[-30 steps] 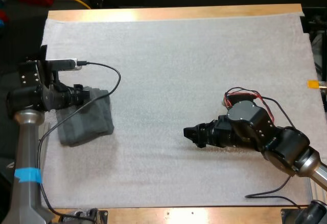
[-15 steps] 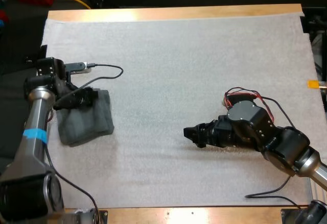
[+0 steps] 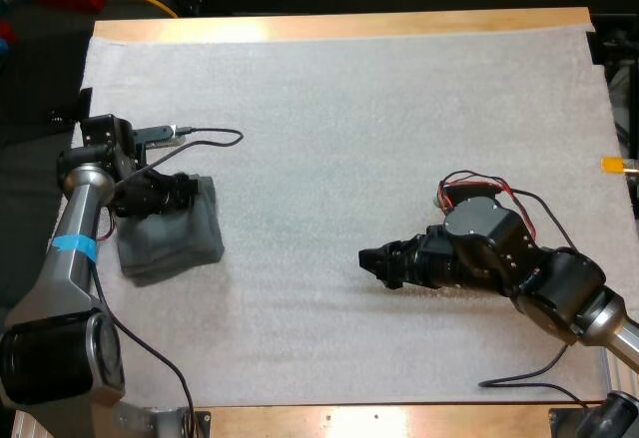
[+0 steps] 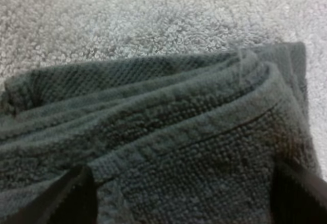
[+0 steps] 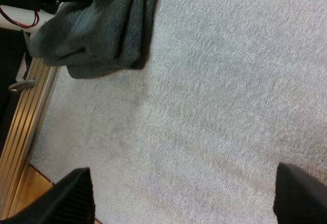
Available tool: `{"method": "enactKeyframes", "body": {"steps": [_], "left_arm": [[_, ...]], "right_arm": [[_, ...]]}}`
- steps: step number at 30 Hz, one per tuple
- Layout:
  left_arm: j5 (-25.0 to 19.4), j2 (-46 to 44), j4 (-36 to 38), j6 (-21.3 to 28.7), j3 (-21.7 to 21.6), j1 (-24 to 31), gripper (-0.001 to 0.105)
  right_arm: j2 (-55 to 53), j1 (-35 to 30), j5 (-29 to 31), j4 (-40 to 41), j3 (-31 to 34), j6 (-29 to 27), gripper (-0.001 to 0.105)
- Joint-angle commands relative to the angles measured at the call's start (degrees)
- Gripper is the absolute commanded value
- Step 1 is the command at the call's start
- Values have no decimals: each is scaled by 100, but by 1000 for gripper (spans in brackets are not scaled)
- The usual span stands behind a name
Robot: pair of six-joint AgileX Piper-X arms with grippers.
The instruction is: Pick towel from pile, fold and stack
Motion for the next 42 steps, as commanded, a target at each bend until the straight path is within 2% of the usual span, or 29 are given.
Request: {"method": "enactKeyframes", "body": {"steps": [1,10,18,22,26,28,30,42], "left_arm": [[73,-100,190,-58,-53,-28,70],[73,-1077,631,-58,-442,-28,70],[-122,-1796,1478,16,-430,-28,70],[-313,-1954,1707,29,-176,-28,70],[-360,-1942,1415,29,218,-28,70],[-360,-1943,1007,29,473,-28,70],[-360,-1943,917,29,574,-28,70],[-320,-966,1011,-17,661,-28,70]], "right_arm": [[-27,-7,-59,-1,11,-77,70],[-27,-7,-59,-41,11,-77,70],[-27,-7,-59,-40,11,-77,70],[-27,-7,-59,-40,11,-77,70],[-27,-7,-59,-83,11,-77,70],[-27,-7,-59,-132,11,-77,70],[-27,-7,-59,-133,11,-77,70],[-27,-7,-59,-133,11,-77,70]]}}
